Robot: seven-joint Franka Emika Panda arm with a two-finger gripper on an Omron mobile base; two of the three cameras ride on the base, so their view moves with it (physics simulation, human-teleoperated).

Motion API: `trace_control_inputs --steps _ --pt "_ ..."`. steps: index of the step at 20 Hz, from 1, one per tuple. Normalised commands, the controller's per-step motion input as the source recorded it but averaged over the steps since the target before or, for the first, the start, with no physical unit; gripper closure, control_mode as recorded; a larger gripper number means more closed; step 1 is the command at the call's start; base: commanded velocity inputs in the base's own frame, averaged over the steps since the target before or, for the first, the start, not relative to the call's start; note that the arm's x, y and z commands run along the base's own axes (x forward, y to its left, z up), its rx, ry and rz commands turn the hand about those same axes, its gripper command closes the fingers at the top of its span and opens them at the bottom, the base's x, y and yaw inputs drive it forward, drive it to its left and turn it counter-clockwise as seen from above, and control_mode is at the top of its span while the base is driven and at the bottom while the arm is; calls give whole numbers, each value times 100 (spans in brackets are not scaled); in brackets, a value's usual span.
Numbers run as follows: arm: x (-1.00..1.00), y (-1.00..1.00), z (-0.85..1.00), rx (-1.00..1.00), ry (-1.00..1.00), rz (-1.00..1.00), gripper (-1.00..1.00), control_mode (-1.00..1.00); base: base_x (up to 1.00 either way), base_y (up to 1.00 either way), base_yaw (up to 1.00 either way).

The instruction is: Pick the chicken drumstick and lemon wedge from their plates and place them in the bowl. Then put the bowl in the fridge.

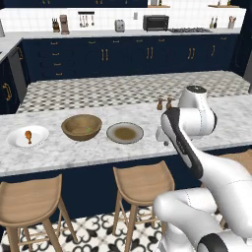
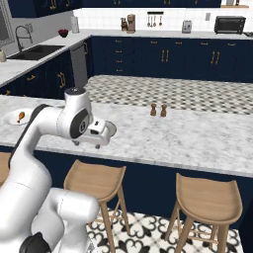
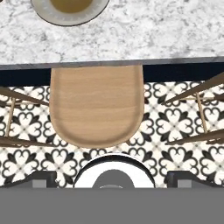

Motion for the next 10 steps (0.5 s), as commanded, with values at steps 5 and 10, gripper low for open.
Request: trace_control_inputs --steps 5,10 --pt "0 4 0 -6 1 0 -100 -100 0 0 0" --pt "-3 1 0 -1 0 0 -100 -100 0 0 0"
